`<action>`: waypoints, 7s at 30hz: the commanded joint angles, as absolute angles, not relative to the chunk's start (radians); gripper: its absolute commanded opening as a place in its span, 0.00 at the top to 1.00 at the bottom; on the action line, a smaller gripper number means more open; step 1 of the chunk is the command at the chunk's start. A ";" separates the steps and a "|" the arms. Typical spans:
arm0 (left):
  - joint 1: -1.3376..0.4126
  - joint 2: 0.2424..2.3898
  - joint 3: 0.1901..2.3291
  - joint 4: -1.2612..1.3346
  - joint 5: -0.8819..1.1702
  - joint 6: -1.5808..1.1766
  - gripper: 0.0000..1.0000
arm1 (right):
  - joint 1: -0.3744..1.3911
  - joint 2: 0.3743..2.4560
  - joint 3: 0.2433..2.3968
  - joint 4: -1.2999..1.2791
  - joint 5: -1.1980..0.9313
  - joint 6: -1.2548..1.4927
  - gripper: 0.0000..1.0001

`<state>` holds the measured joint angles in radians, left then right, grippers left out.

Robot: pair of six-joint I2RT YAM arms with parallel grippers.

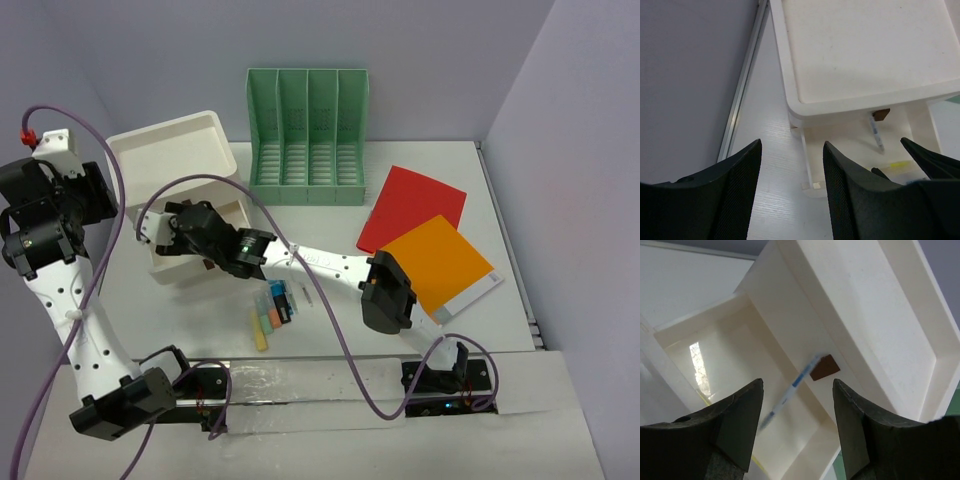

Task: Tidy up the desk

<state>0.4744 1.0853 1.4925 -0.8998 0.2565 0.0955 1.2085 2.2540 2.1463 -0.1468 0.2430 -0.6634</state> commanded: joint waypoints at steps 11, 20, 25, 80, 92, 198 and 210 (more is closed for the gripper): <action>0.363 1.266 1.960 -1.031 0.496 0.101 0.61 | 1.146 1.745 1.843 -0.356 0.412 -0.175 0.35; -0.386 1.627 2.221 -1.322 0.227 0.390 0.41 | 0.668 1.160 1.115 -0.443 0.090 0.319 0.35; -0.626 1.704 2.068 -1.326 0.289 0.645 0.39 | 0.495 1.001 0.949 -0.427 0.010 0.359 0.35; -0.813 1.984 1.375 -0.876 0.221 1.455 0.70 | 0.489 1.024 0.810 -0.393 -0.100 0.346 0.35; -0.810 2.009 1.361 -0.745 0.146 1.413 1.00 | 0.489 0.980 0.816 -0.437 -0.018 0.319 0.35; 0.207 1.067 1.289 -0.603 -0.046 0.127 0.18 | 1.031 2.025 1.525 -0.588 0.140 0.299 0.39; 0.235 1.076 1.291 -0.605 -0.058 0.143 0.18 | 0.991 2.002 1.406 -0.515 0.123 0.318 0.42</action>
